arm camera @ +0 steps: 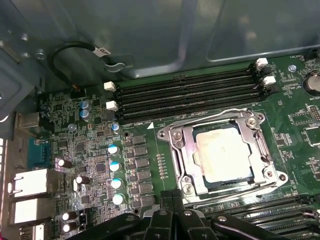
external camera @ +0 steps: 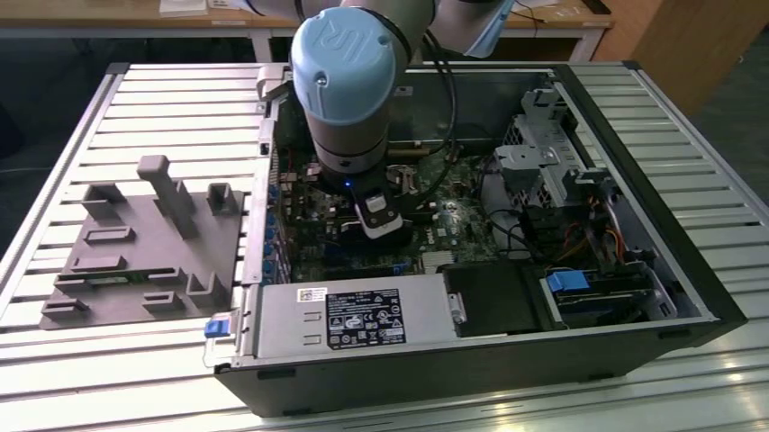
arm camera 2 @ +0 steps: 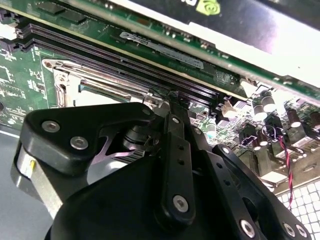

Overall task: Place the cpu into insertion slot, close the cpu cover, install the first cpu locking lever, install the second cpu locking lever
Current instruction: 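Install the second cpu locking lever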

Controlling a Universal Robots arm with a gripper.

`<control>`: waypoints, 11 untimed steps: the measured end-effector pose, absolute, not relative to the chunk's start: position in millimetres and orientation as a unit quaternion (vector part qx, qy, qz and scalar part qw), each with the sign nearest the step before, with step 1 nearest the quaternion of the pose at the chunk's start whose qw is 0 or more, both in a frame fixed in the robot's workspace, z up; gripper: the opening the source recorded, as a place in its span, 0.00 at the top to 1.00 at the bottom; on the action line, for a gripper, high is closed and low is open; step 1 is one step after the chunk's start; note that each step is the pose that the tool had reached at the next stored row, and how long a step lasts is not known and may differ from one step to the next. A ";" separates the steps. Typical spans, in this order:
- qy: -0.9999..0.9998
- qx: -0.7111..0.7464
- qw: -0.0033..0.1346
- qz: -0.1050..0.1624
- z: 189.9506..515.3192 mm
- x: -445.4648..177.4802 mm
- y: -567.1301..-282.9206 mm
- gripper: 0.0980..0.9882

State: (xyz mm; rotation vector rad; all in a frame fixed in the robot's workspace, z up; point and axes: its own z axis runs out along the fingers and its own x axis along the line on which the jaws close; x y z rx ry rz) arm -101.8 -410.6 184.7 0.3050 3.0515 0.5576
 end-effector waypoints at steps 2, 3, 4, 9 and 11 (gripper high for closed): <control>0.979 0.098 0.012 0.179 184.3 -101.7 -410.4 0.99; 0.979 0.098 0.012 0.178 184.0 -101.8 -410.4 0.99; 0.979 0.098 0.012 0.178 184.0 -101.8 -410.4 0.99; 0.979 0.098 0.012 0.177 185.0 -101.8 -410.4 0.99; 0.979 0.098 0.012 0.177 187.5 -101.7 -410.4 0.99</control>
